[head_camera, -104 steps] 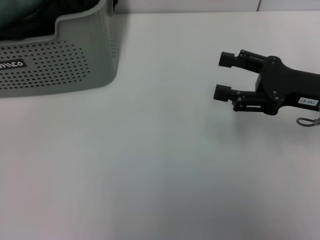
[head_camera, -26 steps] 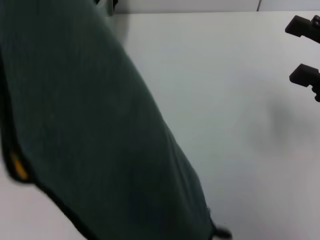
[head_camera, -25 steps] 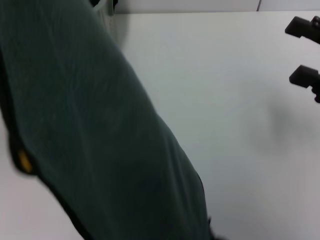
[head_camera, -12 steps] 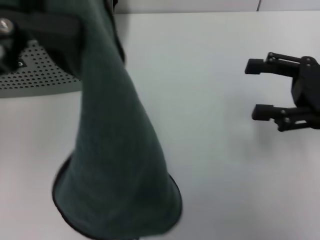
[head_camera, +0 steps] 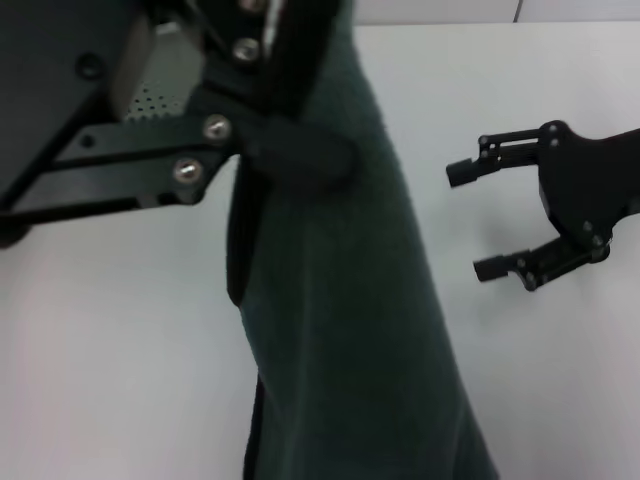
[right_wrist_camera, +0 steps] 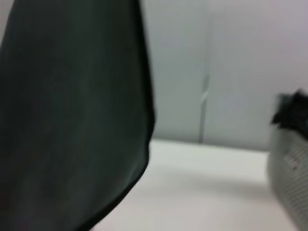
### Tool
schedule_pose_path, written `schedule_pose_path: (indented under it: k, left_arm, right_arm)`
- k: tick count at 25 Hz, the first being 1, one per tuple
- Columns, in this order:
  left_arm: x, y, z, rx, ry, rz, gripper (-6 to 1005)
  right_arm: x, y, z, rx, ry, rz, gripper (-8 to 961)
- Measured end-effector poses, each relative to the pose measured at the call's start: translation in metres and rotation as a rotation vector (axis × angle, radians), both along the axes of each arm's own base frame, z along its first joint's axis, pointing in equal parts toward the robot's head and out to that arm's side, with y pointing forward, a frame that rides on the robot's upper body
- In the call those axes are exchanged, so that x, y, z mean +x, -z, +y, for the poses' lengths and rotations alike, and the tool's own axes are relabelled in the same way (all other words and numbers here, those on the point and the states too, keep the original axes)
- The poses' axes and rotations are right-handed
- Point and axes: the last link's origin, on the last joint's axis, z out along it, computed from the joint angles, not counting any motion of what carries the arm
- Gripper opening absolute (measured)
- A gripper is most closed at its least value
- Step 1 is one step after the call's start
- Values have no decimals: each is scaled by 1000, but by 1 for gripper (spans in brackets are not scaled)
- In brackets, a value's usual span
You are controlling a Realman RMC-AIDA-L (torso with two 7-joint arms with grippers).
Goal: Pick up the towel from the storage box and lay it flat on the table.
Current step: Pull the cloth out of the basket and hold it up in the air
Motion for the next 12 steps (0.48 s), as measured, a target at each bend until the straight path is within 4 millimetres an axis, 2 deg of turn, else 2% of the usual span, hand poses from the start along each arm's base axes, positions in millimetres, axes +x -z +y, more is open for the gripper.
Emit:
schedule_pose_path:
  k: [8,12]
  left_arm:
    - [17,10,2,-72,19,34,13]
    - [21,18,2,-101,23,66,13]
  right_arm:
    - [-33,-14,10,-22,-166,-68,871]
    - [-48,-20,9,-19,-249,-63,871]
